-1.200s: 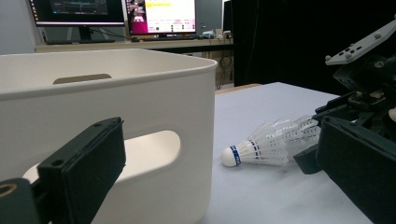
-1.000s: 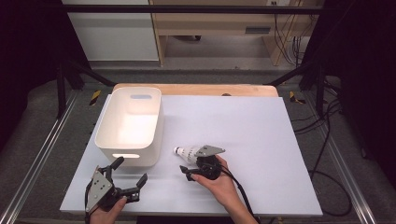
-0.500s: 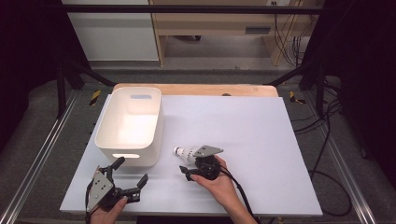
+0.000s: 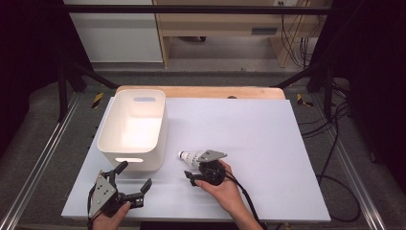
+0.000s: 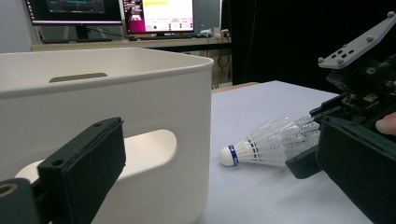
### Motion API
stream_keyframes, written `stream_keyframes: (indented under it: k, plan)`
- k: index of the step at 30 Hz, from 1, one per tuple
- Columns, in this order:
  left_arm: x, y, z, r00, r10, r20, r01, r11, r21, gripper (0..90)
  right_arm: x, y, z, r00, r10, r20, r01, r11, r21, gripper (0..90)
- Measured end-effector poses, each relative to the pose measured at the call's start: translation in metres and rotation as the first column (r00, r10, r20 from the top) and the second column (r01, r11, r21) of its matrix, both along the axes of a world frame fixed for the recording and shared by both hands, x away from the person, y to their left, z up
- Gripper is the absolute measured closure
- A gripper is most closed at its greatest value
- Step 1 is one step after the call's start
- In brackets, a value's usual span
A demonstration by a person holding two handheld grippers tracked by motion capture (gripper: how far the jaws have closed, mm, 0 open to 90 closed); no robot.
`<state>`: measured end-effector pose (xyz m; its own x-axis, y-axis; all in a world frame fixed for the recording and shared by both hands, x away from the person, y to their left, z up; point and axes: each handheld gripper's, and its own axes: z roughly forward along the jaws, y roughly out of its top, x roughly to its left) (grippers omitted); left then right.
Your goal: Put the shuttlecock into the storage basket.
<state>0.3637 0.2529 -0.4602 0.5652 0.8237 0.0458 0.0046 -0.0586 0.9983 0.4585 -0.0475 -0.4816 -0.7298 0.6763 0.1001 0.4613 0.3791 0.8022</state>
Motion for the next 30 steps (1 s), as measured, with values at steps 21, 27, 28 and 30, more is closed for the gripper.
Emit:
stream_keyframes:
  k: [21, 27, 28, 30]
  plan:
    - [-0.0001, 0.0000, 0.0001, 1.0000, 0.000, 0.000, 0.000, 1.0000, 0.000, 1.6, -0.0024, 0.0031, -0.0012, 0.9990, -0.021, 0.039, 0.023, 0.997, -0.067, 41.3]
    - [-0.0001, 0.0001, 0.0001, 1.0000, -0.001, 0.000, 0.001, 1.0000, 0.000, 1.6, -0.0017, 0.0029, -0.0006, 0.9977, -0.046, 0.049, 0.049, 0.996, -0.073, 46.6]
    - [-0.0001, 0.0002, 0.0001, 1.0000, 0.000, 0.000, 0.000, 1.0000, -0.001, 1.6, -0.0018, 0.0028, -0.0003, 0.9976, -0.048, 0.051, 0.051, 0.996, -0.073, 46.8]
    - [-0.0001, 0.0002, 0.0001, 1.0000, 0.000, -0.001, 0.000, 1.0000, -0.001, 1.5, -0.0020, 0.0028, -0.0001, 0.9973, -0.049, 0.054, 0.053, 0.996, -0.075, 46.8]
